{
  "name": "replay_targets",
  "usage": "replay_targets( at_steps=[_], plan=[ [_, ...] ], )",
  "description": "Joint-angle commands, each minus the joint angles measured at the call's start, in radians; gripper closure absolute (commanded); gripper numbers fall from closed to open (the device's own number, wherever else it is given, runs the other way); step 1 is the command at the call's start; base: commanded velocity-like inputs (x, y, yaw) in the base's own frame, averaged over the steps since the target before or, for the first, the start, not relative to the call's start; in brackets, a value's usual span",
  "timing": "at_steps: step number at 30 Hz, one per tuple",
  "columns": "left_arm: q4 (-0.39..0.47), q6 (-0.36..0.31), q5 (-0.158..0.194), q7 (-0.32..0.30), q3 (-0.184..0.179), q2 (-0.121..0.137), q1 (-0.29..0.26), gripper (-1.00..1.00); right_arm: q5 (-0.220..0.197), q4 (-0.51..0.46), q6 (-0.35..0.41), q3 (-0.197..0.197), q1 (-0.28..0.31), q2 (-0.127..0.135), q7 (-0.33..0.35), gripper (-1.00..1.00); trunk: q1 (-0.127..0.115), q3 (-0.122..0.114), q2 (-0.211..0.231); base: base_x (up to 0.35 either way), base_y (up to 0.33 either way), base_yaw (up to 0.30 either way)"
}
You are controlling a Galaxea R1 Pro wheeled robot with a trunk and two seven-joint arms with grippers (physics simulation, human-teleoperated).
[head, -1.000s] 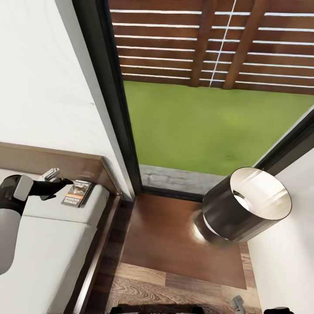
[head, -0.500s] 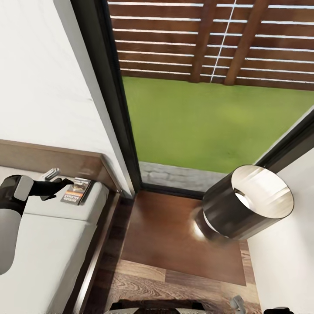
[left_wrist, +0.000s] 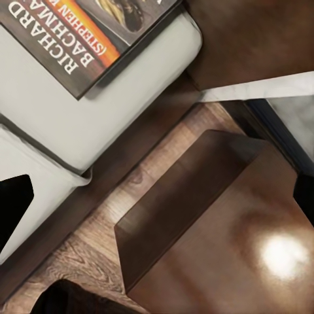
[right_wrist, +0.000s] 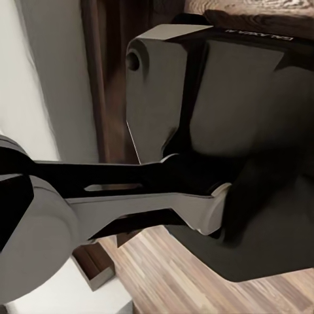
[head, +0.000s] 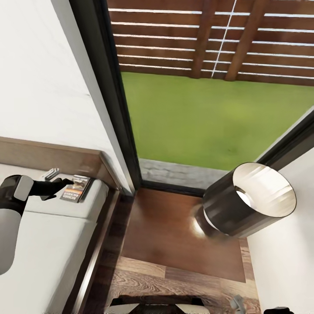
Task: In the bedroom, move the book from the bed onto either nightstand, and place the two sandals side by side next to the bed.
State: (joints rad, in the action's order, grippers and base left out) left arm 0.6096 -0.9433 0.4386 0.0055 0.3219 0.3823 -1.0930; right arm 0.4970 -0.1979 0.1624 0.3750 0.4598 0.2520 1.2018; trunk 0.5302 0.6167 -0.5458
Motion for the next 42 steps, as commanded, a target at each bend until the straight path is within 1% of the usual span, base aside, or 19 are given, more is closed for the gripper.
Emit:
replay_targets(
  at_steps=[1,36,42],
  plan=[
    [0.001,-0.005,0.002,0.001,0.003,0.000,-0.001,-1.00,0.006,-0.001,0.011,0.009,0.000,0.000,0.005,-1.00,0.000,0.003,-0.001,0.000,0.000,0.000],
    [0.001,-0.006,0.000,0.001,0.003,0.000,-0.001,-1.00,0.010,0.000,0.010,0.009,0.000,0.000,0.004,-1.00,0.000,0.057,-0.001,0.000,0.000,0.000],
    [0.000,-0.006,0.001,0.001,0.003,0.000,-0.001,-1.00,0.011,0.000,0.009,0.009,0.000,0.001,0.013,-1.00,0.000,0.067,-0.001,0.000,0.000,0.000]
  ],
)
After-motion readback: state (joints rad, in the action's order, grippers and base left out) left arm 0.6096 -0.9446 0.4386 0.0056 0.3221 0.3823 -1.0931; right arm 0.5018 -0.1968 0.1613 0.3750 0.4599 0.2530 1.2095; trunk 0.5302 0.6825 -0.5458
